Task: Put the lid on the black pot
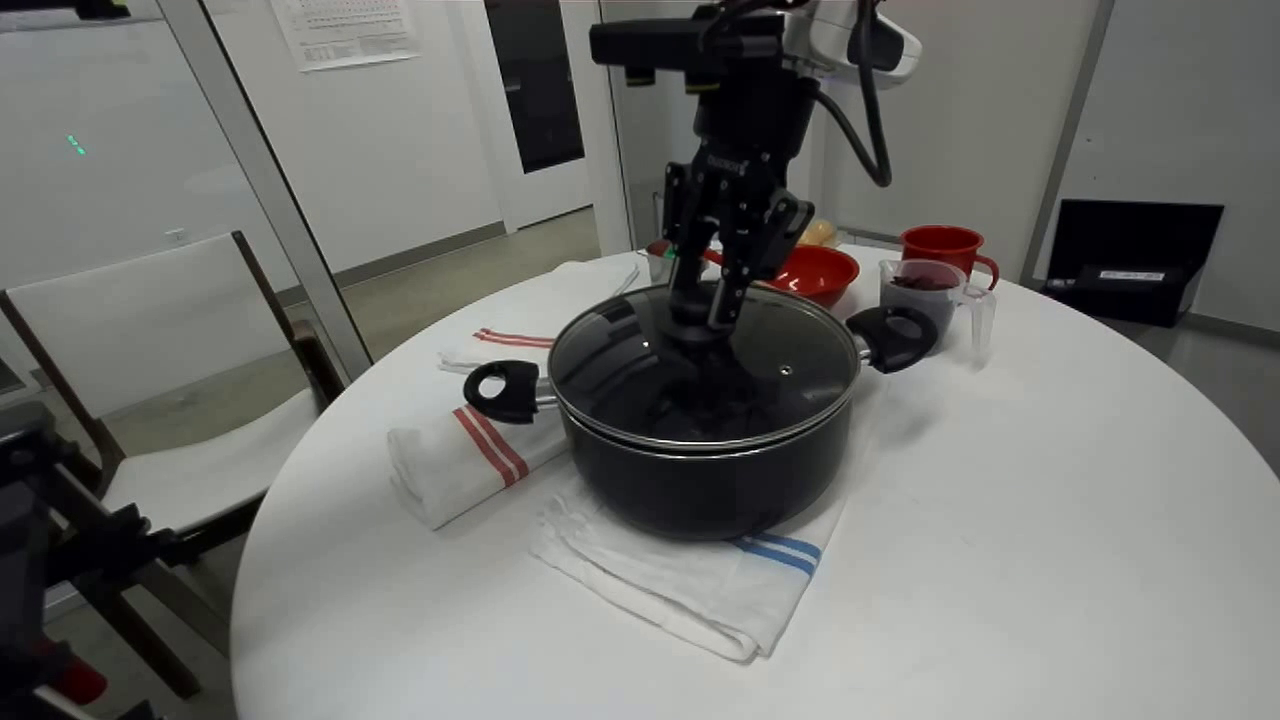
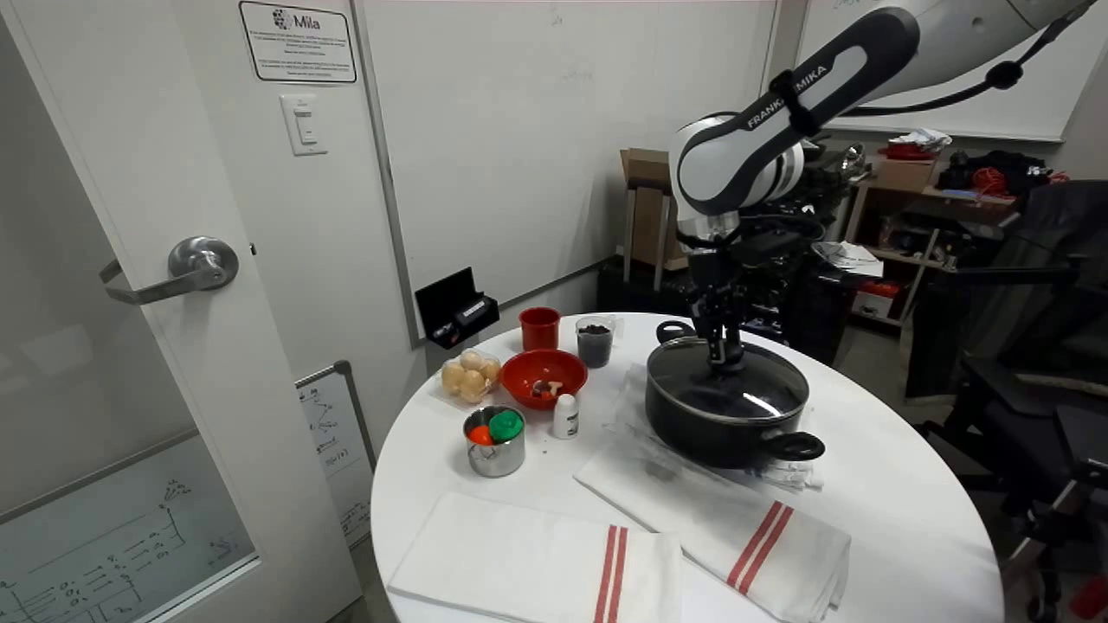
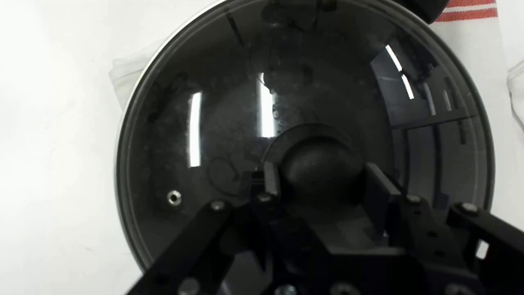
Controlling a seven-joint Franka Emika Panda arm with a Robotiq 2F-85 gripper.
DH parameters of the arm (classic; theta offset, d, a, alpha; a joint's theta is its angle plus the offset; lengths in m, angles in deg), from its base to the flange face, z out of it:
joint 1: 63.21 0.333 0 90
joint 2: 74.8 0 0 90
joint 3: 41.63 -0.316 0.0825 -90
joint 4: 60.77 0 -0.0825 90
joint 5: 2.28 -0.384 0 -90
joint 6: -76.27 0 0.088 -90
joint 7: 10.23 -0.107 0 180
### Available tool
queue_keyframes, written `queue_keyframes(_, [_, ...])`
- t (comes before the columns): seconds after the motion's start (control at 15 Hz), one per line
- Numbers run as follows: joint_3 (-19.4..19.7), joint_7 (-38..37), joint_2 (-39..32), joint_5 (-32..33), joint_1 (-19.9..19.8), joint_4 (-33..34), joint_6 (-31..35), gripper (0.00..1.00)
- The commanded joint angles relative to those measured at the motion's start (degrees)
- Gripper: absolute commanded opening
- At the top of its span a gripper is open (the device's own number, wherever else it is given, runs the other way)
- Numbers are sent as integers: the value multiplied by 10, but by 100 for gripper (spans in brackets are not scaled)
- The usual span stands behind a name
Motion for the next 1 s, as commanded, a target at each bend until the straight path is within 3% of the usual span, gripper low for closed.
queue_keyframes(0.0, [4, -13, -8, -7, 4, 26, -19, 26])
queue_keyframes(0.47, [4, -15, -10, -7, 4, 27, -19, 26])
queue_keyframes(0.53, [3, -15, -10, -8, 4, 26, -18, 76])
queue_keyframes(0.6, [3, -16, -10, -8, 4, 25, -18, 77])
queue_keyframes(0.87, [3, -17, -7, -8, 5, 26, -14, 100])
queue_keyframes(0.93, [4, -17, -6, -8, 5, 27, -14, 100])
